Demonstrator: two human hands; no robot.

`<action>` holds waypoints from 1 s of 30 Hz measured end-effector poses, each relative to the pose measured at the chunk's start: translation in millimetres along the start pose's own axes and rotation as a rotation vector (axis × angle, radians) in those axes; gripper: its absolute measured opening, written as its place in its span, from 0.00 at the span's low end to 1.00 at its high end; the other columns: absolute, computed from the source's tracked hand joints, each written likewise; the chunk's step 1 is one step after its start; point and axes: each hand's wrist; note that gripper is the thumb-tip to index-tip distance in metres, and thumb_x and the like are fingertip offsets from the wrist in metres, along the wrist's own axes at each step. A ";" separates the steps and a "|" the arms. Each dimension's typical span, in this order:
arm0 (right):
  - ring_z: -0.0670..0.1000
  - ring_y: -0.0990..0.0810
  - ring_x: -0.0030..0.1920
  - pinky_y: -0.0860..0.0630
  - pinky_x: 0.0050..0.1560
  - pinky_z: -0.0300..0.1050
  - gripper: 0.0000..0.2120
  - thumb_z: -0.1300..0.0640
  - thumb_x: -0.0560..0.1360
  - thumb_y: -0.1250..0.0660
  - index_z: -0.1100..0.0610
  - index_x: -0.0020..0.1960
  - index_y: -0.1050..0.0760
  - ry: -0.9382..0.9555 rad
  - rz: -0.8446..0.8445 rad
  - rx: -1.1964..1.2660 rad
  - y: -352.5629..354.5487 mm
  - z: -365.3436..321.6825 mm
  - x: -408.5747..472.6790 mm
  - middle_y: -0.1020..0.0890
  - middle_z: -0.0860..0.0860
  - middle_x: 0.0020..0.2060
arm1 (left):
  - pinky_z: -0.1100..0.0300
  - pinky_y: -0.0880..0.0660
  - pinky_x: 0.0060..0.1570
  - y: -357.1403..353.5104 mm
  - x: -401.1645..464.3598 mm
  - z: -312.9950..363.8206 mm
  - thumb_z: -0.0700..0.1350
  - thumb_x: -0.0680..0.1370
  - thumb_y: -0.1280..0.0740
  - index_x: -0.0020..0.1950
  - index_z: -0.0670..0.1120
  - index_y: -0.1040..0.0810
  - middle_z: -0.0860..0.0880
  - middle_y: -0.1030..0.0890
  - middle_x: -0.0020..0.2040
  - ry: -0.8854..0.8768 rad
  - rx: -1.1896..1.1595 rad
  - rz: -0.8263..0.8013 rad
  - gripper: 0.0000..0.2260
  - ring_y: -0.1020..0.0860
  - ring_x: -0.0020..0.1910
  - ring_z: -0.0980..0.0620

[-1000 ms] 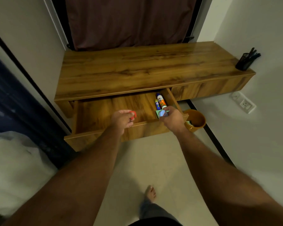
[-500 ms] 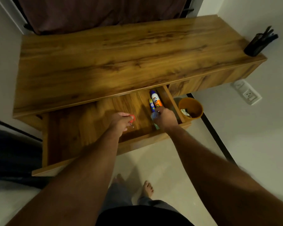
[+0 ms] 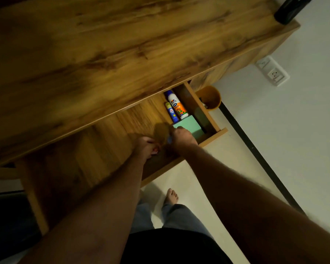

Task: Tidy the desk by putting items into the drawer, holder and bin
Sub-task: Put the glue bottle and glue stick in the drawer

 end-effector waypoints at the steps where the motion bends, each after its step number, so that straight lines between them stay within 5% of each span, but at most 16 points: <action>1: 0.54 0.24 0.49 0.25 0.46 0.47 0.13 0.57 0.79 0.37 0.59 0.61 0.26 -0.001 -0.002 -0.027 -1.5 0.2 0.8 0.25 0.57 0.52 | 0.67 0.28 0.23 -1.5 2.1 -0.7 0.35 0.79 0.36 0.64 0.35 0.27 0.35 0.20 0.51 -0.012 0.026 -0.012 0.14 0.19 0.43 0.44; 4: 0.53 0.24 0.47 0.25 0.45 0.46 0.11 0.58 0.79 0.39 0.59 0.60 0.25 -0.011 -0.006 -0.069 -3.3 0.6 4.6 0.24 0.57 0.52 | 0.70 0.30 0.21 -3.0 6.0 -2.8 0.32 0.78 0.36 0.63 0.32 0.27 0.37 0.21 0.43 -0.054 0.071 -0.020 0.14 0.24 0.35 0.49; 9: 0.52 0.25 0.47 0.29 0.42 0.44 0.12 0.57 0.80 0.38 0.59 0.62 0.27 -0.019 -0.007 -0.089 -2.8 -1.0 8.9 0.23 0.56 0.52 | 0.54 0.22 0.48 -4.7 18.4 -13.7 0.40 0.75 0.30 0.57 0.38 0.20 0.39 0.17 0.52 -0.174 0.312 0.066 0.12 0.18 0.49 0.42; 13: 0.51 0.28 0.45 0.30 0.42 0.44 0.12 0.57 0.79 0.38 0.59 0.61 0.26 -0.005 0.002 -0.106 -6.0 -2.5 11.5 0.23 0.56 0.52 | 0.50 0.23 0.54 -3.5 22.4 -19.9 0.49 0.75 0.29 0.54 0.43 0.18 0.42 0.17 0.52 -0.209 0.478 0.123 0.12 0.19 0.51 0.44; 23: 0.51 0.27 0.45 0.30 0.43 0.44 0.13 0.56 0.79 0.37 0.60 0.61 0.26 0.017 0.007 -0.112 -8.2 -0.4 16.7 0.22 0.57 0.53 | 0.57 0.32 0.63 -20.5 14.0 -12.1 0.44 0.81 0.39 0.67 0.38 0.27 0.39 0.24 0.65 -0.129 0.295 0.199 0.17 0.25 0.64 0.44; 25: 0.52 0.25 0.46 0.29 0.44 0.44 0.13 0.56 0.78 0.36 0.61 0.61 0.25 0.034 -0.004 -0.119 -8.5 -0.2 16.4 0.22 0.57 0.53 | 0.69 0.28 0.55 -20.3 9.6 -9.3 0.42 0.83 0.44 0.70 0.34 0.32 0.41 0.25 0.63 -0.121 0.300 0.212 0.18 0.22 0.56 0.53; 27: 0.54 0.22 0.50 0.28 0.45 0.44 0.12 0.56 0.78 0.35 0.60 0.59 0.24 0.048 0.021 -0.117 -8.1 2.0 16.0 0.22 0.57 0.52 | 0.77 0.31 0.30 -15.8 19.6 -14.4 0.38 0.82 0.42 0.67 0.33 0.29 0.44 0.23 0.56 -0.126 0.404 0.192 0.16 0.24 0.35 0.62; 28: 0.54 0.21 0.51 0.28 0.44 0.44 0.11 0.56 0.77 0.34 0.59 0.57 0.24 0.061 0.051 -0.112 -7.1 4.2 15.0 0.21 0.56 0.52 | 0.76 0.30 0.28 -12.7 21.8 -14.8 0.38 0.81 0.40 0.66 0.34 0.27 0.42 0.21 0.57 -0.102 0.431 0.193 0.14 0.24 0.34 0.59; 30: 0.55 0.21 0.51 0.27 0.43 0.46 0.12 0.53 0.76 0.31 0.57 0.56 0.23 0.086 0.110 -0.125 -0.7 9.3 11.1 0.21 0.55 0.50 | 0.64 0.20 0.42 -10.3 19.9 -15.0 0.43 0.79 0.35 0.60 0.40 0.21 0.40 0.18 0.57 -0.085 0.374 0.233 0.12 0.18 0.46 0.47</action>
Point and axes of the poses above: each hand's wrist, its own x-axis towards the middle knuckle, its own y-axis out of the back of the hand, z = x × y
